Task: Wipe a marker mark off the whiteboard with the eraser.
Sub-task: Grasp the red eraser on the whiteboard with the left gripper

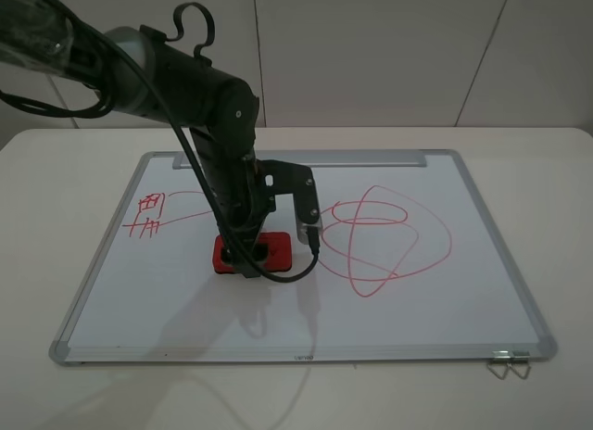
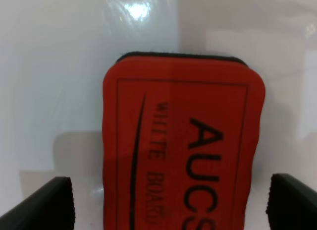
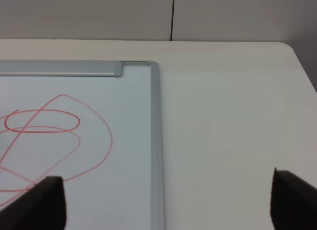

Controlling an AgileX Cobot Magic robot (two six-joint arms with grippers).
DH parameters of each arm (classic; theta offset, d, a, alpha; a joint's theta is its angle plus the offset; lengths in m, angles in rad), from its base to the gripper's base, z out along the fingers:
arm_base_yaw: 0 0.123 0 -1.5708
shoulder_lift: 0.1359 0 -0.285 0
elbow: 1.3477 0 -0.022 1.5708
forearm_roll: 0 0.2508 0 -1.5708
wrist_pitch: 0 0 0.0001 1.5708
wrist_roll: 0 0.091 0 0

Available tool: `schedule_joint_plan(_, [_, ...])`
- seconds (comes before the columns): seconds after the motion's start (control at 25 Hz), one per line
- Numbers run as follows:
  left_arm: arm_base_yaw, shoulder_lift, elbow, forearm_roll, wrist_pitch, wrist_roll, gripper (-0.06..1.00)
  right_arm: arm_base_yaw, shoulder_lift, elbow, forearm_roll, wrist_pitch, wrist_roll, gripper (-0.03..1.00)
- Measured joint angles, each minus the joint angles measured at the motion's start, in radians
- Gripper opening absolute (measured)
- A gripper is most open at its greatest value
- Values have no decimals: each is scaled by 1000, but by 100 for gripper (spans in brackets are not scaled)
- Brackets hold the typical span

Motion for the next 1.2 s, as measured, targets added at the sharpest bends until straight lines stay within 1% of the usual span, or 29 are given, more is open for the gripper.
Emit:
schedule_joint_plan(0.6, [0,12,0,-15,-12,2,77,0,0,0,0,0,0,71])
schedule_joint_plan(0.88, [0,39,0,-19,-9,2,74,0,0,0,0,0,0,71])
schedule_joint_plan(0.96, [0,39,0,-21,-9,2,71,0,0,0,0,0,0,71])
schedule_joint_plan(1.12, [0,39,-2,-19,-11,2,57,0,0,0,0,0,0,71])
schedule_joint_plan(1.2, [0,39,-2,-19,-10,2,57,0,0,0,0,0,0,71])
